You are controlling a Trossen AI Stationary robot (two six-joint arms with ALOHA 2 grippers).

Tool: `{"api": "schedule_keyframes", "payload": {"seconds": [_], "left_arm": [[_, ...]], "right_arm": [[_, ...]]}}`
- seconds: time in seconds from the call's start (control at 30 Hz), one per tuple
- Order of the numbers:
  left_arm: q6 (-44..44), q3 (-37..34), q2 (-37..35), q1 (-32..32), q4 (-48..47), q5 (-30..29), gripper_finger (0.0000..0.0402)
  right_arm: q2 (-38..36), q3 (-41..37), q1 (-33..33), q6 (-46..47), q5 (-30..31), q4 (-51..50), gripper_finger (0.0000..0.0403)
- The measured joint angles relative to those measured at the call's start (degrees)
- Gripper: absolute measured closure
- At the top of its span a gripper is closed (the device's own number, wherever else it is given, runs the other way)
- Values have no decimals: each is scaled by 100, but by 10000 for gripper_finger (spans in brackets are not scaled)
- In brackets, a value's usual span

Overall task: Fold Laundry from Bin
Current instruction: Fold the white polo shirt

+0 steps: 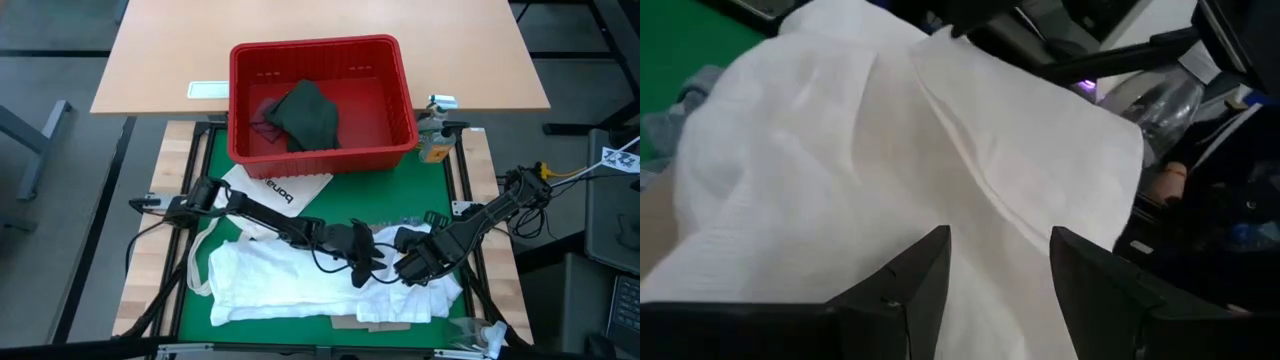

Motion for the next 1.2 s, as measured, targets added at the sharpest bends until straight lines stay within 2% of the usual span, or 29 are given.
{"api": "schedule_keyframes", "payload": {"seconds": [0.47, 0.77, 1.2], "left_arm": [[2, 212, -9, -75, 3, -48, 234], [4, 212, -9, -90, -130, -13, 234], [-46, 211, -9, -90, -145, -52, 234]], "right_arm": [[2, 736, -2, -7, 417, -46, 403], [4, 754, -2, -2, 478, -31, 403], [7, 894, -2, 23, 1005, -35, 403]]}}
